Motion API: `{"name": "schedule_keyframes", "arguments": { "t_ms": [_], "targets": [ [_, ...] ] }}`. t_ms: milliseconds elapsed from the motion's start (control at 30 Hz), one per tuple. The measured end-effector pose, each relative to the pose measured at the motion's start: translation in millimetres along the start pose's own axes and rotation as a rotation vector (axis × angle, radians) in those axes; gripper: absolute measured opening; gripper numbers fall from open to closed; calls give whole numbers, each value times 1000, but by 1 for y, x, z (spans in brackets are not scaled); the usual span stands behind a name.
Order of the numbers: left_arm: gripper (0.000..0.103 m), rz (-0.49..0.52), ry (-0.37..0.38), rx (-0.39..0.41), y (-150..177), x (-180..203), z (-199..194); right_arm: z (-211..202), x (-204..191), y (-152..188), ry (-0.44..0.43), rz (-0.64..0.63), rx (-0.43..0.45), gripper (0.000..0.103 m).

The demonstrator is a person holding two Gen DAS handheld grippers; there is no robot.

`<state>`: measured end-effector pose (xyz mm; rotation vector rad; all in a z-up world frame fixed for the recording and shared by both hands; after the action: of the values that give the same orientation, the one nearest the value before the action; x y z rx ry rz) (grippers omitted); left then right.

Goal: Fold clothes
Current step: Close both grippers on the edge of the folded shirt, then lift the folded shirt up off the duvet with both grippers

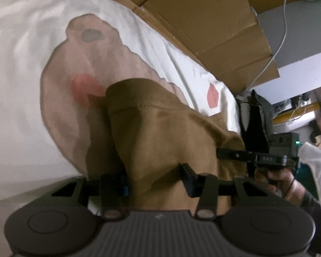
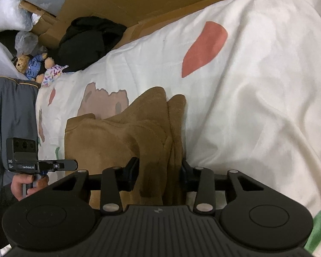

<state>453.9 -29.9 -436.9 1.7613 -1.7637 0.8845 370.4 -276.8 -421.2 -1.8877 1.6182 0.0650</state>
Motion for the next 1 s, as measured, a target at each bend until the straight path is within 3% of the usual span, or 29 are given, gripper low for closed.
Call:
{"name": "schedule_keyframes", "arguments": {
  "t_ms": [133, 233, 733, 1000],
  "targets": [
    [17, 40, -52, 21, 3, 7, -1, 0, -1, 2, 17, -8, -3, 23],
    [12, 65, -57, 52, 8, 16, -6, -7, 4, -1, 28, -12, 23, 16],
    [11, 131, -23, 166, 32, 63, -44, -69, -34, -2, 41, -107, 133, 15],
    [11, 187, 13, 239, 63, 97, -86, -119, -72, 9, 54, -187, 191, 15]
  ]
}}
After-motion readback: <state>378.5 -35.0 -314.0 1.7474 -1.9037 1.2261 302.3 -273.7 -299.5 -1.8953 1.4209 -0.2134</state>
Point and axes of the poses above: each gripper's, at about its wrist camera, not at the fingertips, and z roughly the way its jaws point, x to its right, y to its underside, the point moved 7 cm from there along z, roughly the way its jaws point, and after that the axes turned 14 degrees about -z, right-handed, at the moved point
